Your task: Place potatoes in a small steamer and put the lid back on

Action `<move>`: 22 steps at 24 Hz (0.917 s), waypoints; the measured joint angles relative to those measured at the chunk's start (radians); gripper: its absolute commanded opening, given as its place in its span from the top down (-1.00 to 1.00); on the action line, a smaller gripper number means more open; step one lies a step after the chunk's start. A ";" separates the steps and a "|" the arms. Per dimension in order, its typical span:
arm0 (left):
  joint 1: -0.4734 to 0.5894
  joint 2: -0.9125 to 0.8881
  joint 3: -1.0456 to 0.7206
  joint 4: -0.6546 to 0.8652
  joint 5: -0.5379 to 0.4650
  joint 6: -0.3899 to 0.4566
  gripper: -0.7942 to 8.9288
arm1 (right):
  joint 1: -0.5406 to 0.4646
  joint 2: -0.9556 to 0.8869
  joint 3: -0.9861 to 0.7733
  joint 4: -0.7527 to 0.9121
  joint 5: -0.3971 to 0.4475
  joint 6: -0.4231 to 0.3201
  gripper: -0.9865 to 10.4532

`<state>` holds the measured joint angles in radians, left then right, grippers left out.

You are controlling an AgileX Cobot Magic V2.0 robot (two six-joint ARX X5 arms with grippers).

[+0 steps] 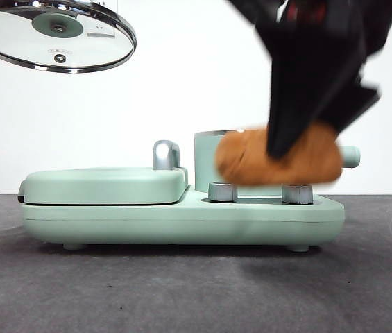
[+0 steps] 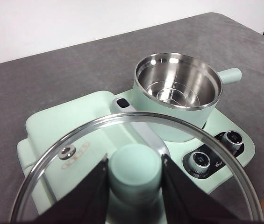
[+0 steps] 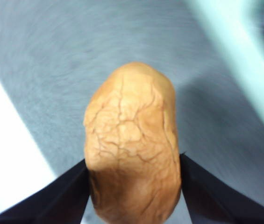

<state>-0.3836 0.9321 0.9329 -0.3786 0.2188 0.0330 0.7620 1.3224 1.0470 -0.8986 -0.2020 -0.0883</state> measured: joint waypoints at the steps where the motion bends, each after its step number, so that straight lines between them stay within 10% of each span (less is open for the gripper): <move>1: 0.000 0.000 0.000 0.000 0.000 0.000 0.82 | -0.024 0.000 0.050 -0.061 0.000 0.020 0.35; 22: 0.000 0.000 0.000 0.000 0.000 0.004 0.82 | -0.290 0.386 0.821 -0.201 0.001 0.063 0.35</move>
<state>-0.3836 0.9321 0.9329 -0.3782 0.2188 0.0372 0.4725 1.7088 1.8683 -1.0996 -0.2012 -0.0254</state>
